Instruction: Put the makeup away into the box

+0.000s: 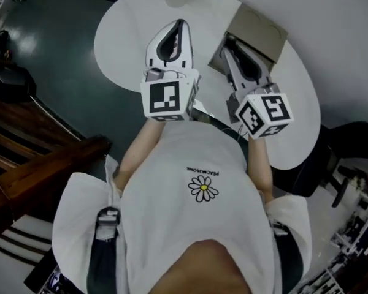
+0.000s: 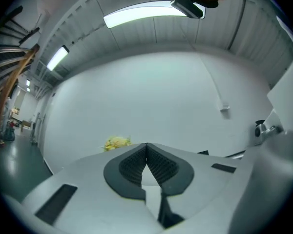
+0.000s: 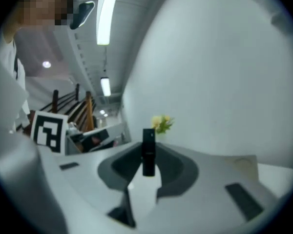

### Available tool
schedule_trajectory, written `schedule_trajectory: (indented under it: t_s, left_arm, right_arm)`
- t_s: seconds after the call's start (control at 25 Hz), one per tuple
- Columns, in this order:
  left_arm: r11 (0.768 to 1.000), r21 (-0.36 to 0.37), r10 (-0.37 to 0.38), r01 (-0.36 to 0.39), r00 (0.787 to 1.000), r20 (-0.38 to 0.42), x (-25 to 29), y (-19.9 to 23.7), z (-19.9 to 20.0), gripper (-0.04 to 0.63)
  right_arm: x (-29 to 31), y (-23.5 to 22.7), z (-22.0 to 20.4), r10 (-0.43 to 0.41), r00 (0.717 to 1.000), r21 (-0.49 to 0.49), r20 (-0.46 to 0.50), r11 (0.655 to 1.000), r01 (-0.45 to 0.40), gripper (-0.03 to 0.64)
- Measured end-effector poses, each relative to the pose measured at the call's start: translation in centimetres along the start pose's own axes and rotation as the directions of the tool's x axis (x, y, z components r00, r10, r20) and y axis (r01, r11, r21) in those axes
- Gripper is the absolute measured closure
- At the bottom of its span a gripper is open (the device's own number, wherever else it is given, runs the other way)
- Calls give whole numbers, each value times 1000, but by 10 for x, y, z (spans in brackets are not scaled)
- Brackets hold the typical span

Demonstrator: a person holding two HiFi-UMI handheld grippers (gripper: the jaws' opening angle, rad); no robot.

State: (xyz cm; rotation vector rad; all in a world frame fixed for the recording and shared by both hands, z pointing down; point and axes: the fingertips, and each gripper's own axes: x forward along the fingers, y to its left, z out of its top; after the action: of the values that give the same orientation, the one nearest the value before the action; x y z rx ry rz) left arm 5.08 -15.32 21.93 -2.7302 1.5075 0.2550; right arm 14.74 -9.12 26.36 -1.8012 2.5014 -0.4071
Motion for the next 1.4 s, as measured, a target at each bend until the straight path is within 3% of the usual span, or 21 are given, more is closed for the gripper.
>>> schedule_trajectory:
  t_s: [0.12,0.2,0.36,0.6,0.76,0.88,0.96,1.12,1.2,1.28,1.4]
  left_arm:
    - [996,24,-89,89,996,9,6,-28,7,575]
    - [990,37,-136,135,990,26,11,-47,13,575]
    - [979,41,-199,198,980,26,13,-72,17,575]
    - [978,38,-208,207,978,28,9,-76,21,575]
    - [983,42,-180,179,983,20,5,-70,17,575]
    - [988,48,-148,148,989,-8,0,-60,10,575]
    - [990,51,-134,135,991,-13,-5,-54,3,575]
    - [996,33,-81,84,994,-80,-12,-36,-16,575]
    - [998,28,-51,54,994,-97,-19,-30,-20,575]
    - [999,37,-26,29,995,-94,-23,-25,-21,575]
    - [1000,21,8,-6,995,-95,-25,-20,-22,575]
  right_arm:
    - [-36,-13,9,-154,982,28,109,988,152,511]
    - [-54,-24,12,-216,965,81,147,975,206,511]
    - [-79,-41,7,-294,940,163,172,950,267,511]
    - [-86,-49,2,-322,931,252,170,928,274,511]
    - [-64,-62,-23,-305,949,403,80,880,249,511]
    - [-27,-84,-65,-256,963,496,-89,827,266,511]
    - [-2,-104,-101,-208,950,565,-233,766,306,511]
    - [39,-140,-172,-119,873,652,-473,620,437,511]
    - [49,-148,-203,-82,822,653,-564,565,505,511]
    - [54,-157,-227,-83,755,593,-651,565,574,511]
    - [53,-169,-249,-106,668,483,-736,609,629,511]
